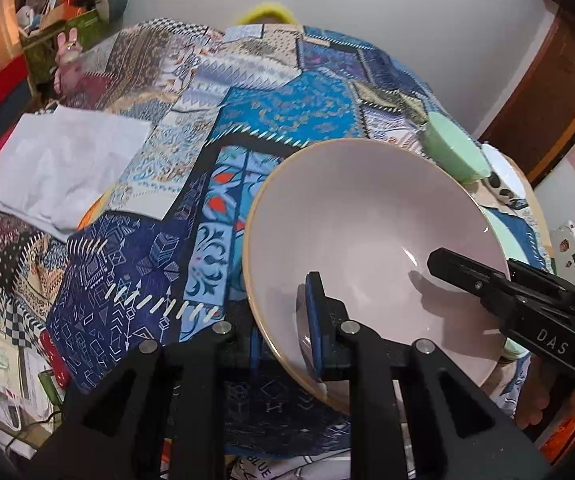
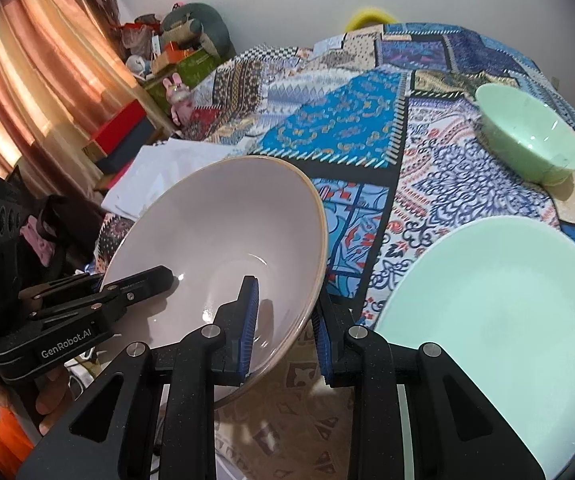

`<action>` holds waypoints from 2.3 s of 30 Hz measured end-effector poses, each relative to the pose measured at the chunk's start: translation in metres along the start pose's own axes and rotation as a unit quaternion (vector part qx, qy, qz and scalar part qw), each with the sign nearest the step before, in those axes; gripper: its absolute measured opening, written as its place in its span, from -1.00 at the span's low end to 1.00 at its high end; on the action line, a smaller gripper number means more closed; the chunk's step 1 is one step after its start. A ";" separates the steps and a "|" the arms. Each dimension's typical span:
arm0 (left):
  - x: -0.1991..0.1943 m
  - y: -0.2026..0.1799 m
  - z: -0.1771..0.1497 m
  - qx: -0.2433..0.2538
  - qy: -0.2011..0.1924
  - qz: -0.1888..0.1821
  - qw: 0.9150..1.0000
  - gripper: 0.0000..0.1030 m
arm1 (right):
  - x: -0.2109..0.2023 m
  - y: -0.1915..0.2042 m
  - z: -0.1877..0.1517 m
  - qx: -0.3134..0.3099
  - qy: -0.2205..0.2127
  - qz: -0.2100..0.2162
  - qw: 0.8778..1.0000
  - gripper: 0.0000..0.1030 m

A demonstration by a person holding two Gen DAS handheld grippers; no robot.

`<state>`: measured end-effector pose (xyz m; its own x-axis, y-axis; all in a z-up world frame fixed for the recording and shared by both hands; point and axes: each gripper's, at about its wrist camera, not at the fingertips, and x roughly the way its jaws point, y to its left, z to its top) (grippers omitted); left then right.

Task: Organize plates and bowls
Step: 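Carry the pale pink bowl onto the mint green plate and release it, then move the left gripper to the mint green bowl and grasp its rim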

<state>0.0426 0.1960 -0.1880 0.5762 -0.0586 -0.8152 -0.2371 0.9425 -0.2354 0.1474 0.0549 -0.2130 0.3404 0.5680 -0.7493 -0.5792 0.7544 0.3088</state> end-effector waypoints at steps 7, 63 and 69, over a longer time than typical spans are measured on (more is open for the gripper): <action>0.019 0.015 -0.005 -0.009 0.016 0.013 1.000 -0.64 | 0.017 0.003 -0.003 -0.007 0.019 -0.006 1.000 -0.54; 0.016 -0.141 0.105 0.103 -0.053 0.017 0.993 0.37 | -0.095 -0.187 0.050 0.074 -0.081 -0.142 0.984 -0.02; 0.050 -0.172 0.130 0.136 -0.043 0.018 0.990 0.43 | -0.072 -0.214 0.068 0.097 -0.071 -0.130 0.984 -0.02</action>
<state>0.2145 0.0739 -0.1196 0.6384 -0.0055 -0.7697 -0.0466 0.9979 -0.0458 0.2968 -0.1250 -0.1849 0.5660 0.3771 -0.7331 -0.3106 0.9213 0.2340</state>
